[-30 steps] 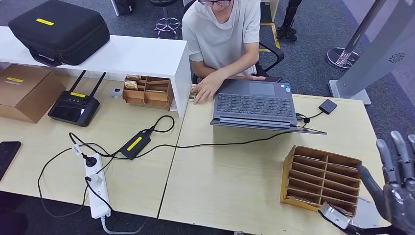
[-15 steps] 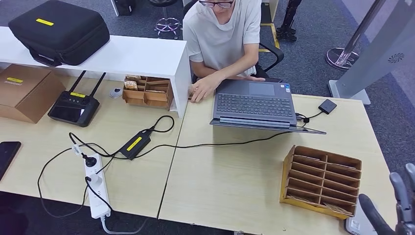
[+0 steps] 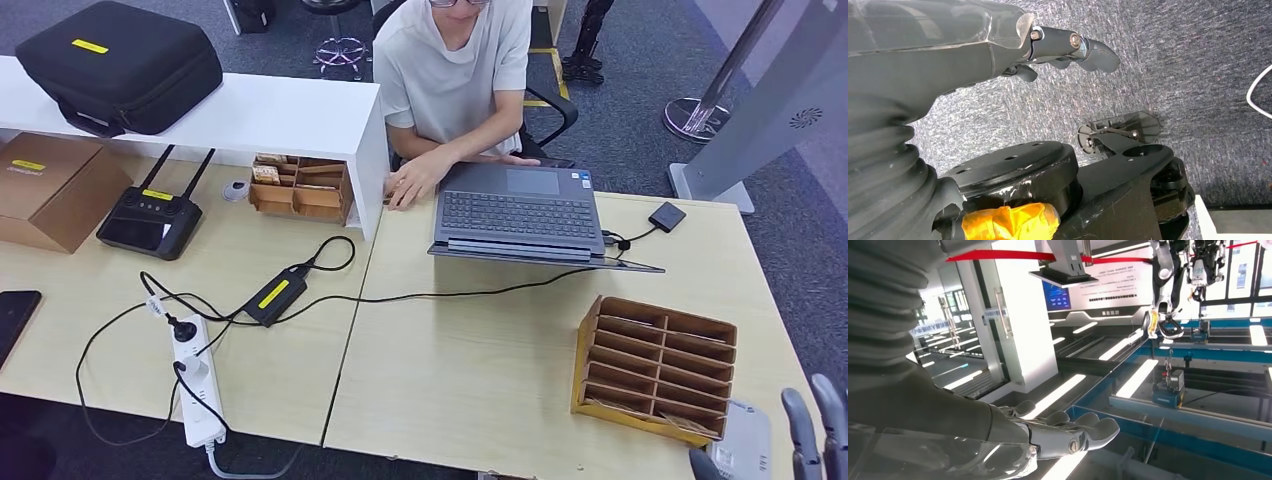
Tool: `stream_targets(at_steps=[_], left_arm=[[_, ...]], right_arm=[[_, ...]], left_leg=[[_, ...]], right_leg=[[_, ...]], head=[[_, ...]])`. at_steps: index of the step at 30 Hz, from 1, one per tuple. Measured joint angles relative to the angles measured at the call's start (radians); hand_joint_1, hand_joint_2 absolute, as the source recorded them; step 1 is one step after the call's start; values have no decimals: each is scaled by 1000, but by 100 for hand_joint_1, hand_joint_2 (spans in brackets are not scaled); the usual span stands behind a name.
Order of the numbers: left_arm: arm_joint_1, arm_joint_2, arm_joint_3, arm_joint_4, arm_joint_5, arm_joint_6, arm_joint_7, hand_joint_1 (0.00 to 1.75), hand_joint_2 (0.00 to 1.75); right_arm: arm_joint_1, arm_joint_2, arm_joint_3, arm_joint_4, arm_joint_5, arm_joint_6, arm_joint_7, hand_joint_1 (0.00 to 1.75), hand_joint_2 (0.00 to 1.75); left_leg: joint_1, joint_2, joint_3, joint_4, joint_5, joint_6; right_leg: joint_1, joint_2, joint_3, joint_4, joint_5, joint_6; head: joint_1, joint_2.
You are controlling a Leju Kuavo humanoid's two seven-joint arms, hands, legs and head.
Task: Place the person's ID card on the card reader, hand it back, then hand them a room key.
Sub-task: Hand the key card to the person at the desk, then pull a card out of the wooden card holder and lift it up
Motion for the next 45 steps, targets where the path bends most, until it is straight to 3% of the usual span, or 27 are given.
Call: stream_targets(at_steps=[2,7,12,21,29,45], left_arm=[[0,0,0,0,0,0,0,0,175],[-1,0,1,0,-5,1,1,0,175],[-3,0,1,0,-12,3,8,0,175],[-5,-1,1,0,-30,8,15,0,175],[-6,-1,1,0,-38,8,18,0,175],[-7,0,0,0,-61,5,18,0,175]], right_arm=[[4,3,4,2,3,0,3,0,175],[11,-4,55,23,76,0,124,0,175],[10,-51,148,64,126,0,272,0,175],[-23,-138,299,141,130,4,410,0,175],[-63,-174,380,209,129,5,450,0,175],[-112,-220,439,323,70,10,516,0,175]], left_leg=[[0,0,0,0,0,0],[0,0,0,0,0,0],[0,0,0,0,0,0],[0,0,0,0,0,0],[0,0,0,0,0,0],[0,0,1,0,0,0]], right_leg=[[0,0,0,0,0,0],[0,0,0,0,0,0],[0,0,0,0,0,0],[0,0,0,0,0,0],[0,0,0,0,0,0],[0,0,1,0,0,0]], head=[[0,0],[0,0],[0,0],[0,0],[0,0],[0,0]])
